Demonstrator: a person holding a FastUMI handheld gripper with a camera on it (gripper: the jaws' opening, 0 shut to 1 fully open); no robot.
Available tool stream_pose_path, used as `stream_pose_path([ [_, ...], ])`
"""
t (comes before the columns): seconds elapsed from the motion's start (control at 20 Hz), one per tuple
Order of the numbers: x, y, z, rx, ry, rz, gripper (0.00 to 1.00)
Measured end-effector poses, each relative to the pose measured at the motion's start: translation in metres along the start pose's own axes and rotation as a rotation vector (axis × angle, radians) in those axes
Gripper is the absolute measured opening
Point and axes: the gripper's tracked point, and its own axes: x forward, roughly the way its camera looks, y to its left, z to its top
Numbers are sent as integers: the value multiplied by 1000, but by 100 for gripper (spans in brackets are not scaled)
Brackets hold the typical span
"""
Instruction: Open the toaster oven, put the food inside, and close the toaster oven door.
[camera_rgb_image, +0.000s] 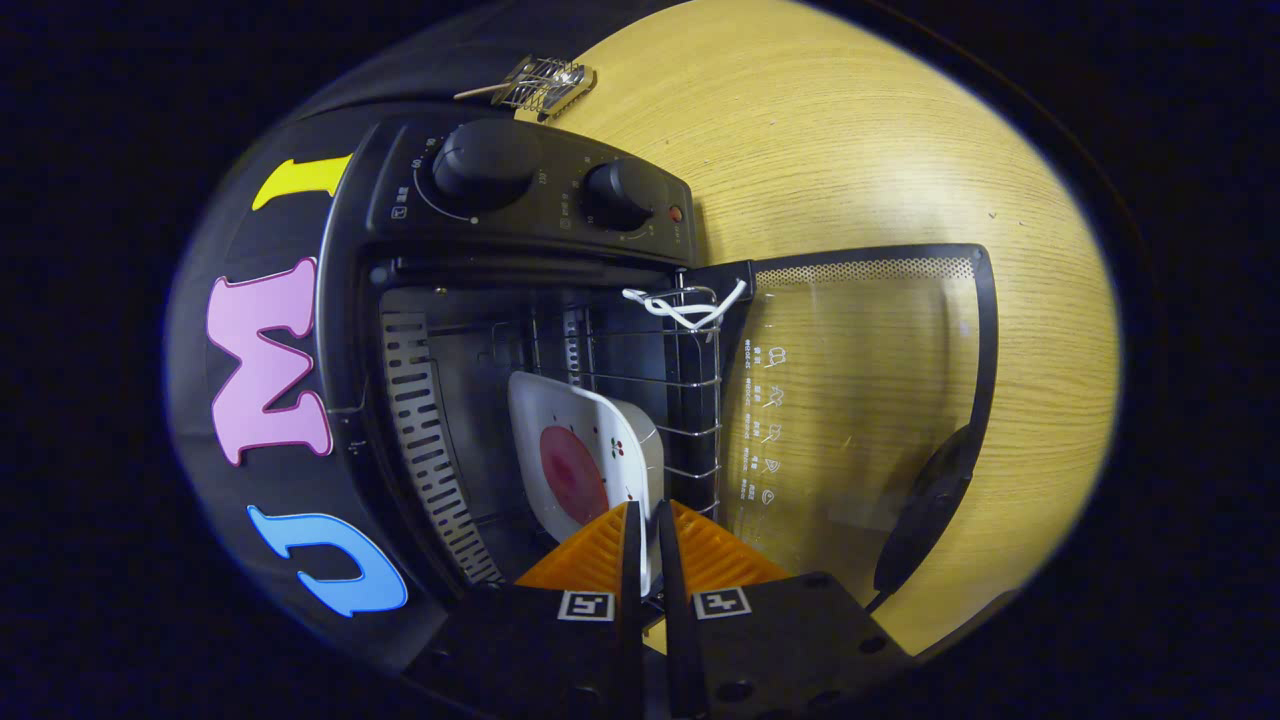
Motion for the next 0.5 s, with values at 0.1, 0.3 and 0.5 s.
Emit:
stream_pose_path([
  [0.1,-7,8,-2,-17,23,43,55],
  [0.3,-28,6,-5,-89,69,59,97],
  [0.5,-53,-5,-8,-275,126,42,98],
])
